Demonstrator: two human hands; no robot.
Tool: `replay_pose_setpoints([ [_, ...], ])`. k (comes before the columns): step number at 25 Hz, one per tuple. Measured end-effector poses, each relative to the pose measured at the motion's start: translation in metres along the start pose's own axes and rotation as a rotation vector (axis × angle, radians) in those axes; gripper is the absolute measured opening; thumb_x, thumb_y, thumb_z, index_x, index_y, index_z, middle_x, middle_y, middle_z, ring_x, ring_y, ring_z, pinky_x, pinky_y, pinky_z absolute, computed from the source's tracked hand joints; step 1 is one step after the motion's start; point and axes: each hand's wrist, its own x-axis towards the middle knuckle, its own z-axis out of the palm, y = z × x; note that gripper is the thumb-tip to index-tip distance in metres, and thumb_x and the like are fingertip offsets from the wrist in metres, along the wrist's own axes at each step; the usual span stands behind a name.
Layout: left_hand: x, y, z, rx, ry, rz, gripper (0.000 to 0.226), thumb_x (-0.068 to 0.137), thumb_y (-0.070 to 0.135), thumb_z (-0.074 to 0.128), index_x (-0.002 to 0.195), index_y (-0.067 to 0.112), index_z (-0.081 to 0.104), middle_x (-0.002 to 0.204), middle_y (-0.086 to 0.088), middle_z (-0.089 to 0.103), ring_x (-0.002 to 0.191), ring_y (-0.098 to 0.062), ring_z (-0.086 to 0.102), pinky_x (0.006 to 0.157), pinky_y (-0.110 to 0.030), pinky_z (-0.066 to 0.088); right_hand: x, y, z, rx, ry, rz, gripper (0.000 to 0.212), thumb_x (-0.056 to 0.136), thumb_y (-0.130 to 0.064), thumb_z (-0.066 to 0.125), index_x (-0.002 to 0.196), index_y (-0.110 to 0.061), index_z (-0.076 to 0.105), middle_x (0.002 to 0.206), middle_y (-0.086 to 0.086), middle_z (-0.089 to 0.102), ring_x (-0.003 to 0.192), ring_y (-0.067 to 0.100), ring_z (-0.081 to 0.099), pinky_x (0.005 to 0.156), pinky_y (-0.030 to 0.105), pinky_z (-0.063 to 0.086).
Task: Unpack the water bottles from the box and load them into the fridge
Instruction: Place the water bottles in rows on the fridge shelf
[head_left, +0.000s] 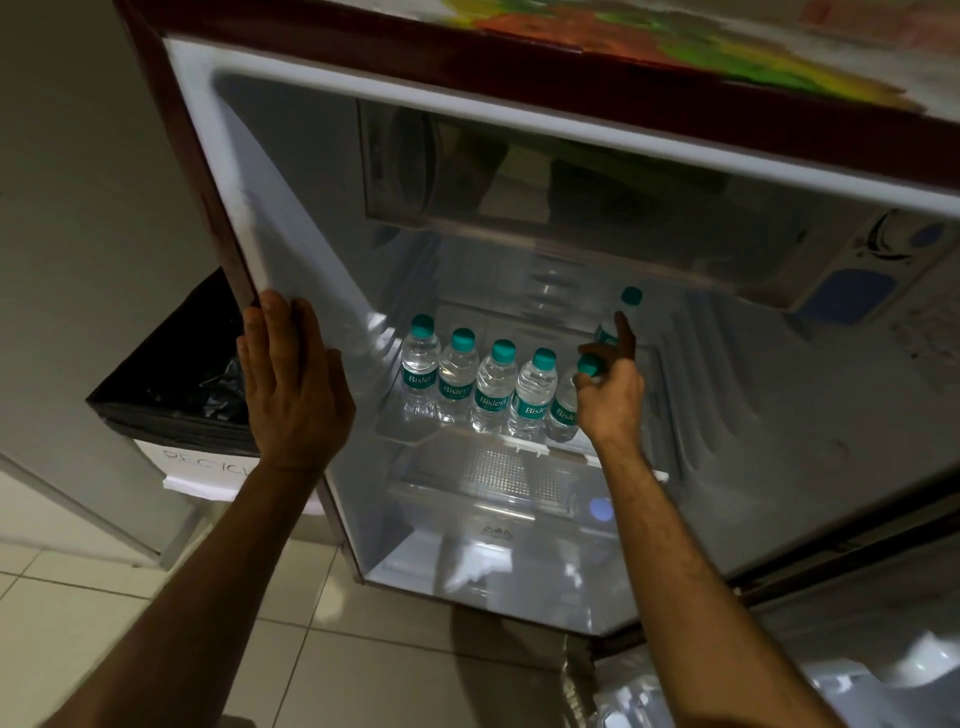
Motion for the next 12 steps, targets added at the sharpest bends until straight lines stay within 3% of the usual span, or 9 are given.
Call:
replay_pose_setpoints([
  [2,-0.0001,0.0006,0.0006,-0.006,0.014,-0.001,0.09,0.091,0.004,0.063,0.158,0.009,0.003,0.148,-0.029,0.018,0.153,-0.021,-0.011,0.125,-0.039,0.003,0.0001,0.0042,0.0006,-0.036,-0.031,-0.026,0.074,0.09,0.003,0.064,0.152,-0.023,0.032,0.126,0.002,0.063,0.116,0.014,0.057,0.105,0.032,0.042],
  [6,-0.0003,0.0001,0.001,0.006,0.027,0.003,0.091,0.089,0.003,0.064,0.158,0.008,0.005,0.148,-0.03,0.019,0.153,-0.023,-0.009,0.125,-0.04,0.004,-0.002,0.0067,-0.0004,-0.121,-0.039,-0.045,0.074,0.09,-0.001,0.066,0.153,-0.021,0.032,0.125,0.0,0.063,0.113,0.014,0.059,0.098,0.029,0.046],
  [9,-0.0012,-0.0007,0.0017,0.015,0.029,0.026,0.09,0.09,0.004,0.064,0.158,0.009,0.004,0.164,-0.017,-0.005,0.153,-0.023,-0.009,0.125,-0.04,0.004,-0.0024,0.0101,-0.0006,-0.191,-0.049,-0.071,0.071,0.09,-0.007,0.068,0.152,-0.02,0.035,0.127,-0.001,0.065,0.106,0.012,0.061,0.1,0.04,0.052],
  [12,-0.0022,-0.0008,0.0023,0.025,0.031,0.036,0.09,0.091,0.005,0.063,0.158,0.01,0.003,0.166,-0.001,-0.014,0.153,-0.023,-0.009,0.125,-0.041,0.004,0.0037,0.0052,-0.0068,-0.077,-0.027,-0.087,0.062,0.088,-0.007,0.07,0.144,-0.02,0.048,0.118,-0.006,0.066,0.101,0.01,0.062,0.094,0.028,0.052],
])
